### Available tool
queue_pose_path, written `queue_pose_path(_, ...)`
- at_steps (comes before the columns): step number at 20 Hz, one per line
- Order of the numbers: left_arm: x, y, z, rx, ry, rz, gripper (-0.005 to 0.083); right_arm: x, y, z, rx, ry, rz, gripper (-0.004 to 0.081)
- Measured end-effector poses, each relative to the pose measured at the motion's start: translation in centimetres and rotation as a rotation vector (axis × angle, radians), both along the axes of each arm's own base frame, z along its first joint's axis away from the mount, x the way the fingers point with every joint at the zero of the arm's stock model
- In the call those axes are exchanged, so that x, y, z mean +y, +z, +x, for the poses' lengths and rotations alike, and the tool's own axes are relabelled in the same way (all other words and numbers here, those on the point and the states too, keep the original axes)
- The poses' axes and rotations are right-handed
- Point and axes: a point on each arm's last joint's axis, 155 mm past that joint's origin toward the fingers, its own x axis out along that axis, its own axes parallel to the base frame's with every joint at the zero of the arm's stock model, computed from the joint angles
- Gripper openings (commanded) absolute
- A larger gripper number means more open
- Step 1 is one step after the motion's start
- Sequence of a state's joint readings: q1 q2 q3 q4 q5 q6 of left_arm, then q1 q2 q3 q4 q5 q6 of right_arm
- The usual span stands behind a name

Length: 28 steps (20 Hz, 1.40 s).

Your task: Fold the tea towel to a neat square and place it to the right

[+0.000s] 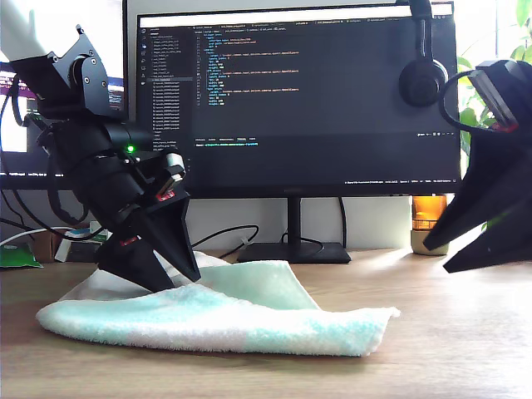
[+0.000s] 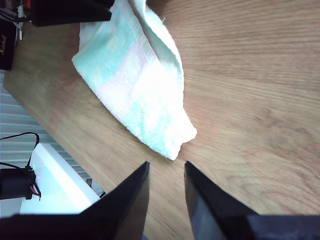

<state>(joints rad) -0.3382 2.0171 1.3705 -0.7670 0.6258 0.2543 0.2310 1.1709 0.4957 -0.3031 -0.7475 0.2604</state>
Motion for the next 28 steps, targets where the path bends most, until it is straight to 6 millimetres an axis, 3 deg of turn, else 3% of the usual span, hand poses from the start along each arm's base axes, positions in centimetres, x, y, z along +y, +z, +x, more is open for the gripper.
queue_pose_path(5, -1.4, 0.4, -1.4, 0.025, -0.045, -0.035, 0.0381, -0.3, -0.3, 0.3, -0.005, -0.014, -0.021, 0.0194)
queue_pose_path(10, -1.6, 0.4, -2.2, 0.041, -0.07, -0.03, 0.0226, -0.3, -0.3, 0.2, -0.003, -0.014, -0.021, 0.0194)
queue_pose_path(14, -1.6, 0.4, -2.1, 0.017, -0.098, -0.035, -0.0026, -0.4, -0.6, 0.1, 0.004, -0.016, -0.037, 0.0199)
queue_pose_path(17, -1.8, 0.5, -2.2, 0.013, -0.11, -0.05, -0.0023, -0.3, -1.0, 0.0, -0.001, -0.012, -0.066, 0.0262)
queue_pose_path(24, -2.3, 1.0, -2.5, 0.018, -0.123, -0.086, -0.0023, 0.6, -3.9, 0.2, 0.098, 0.005, -0.085, 0.0265)
queue_pose_path(28, -2.3, 1.0, -2.5, 0.018, -0.123, -0.087, -0.0023, 1.5, -3.4, 1.6, 0.106, 0.021, -0.066, 0.0265)
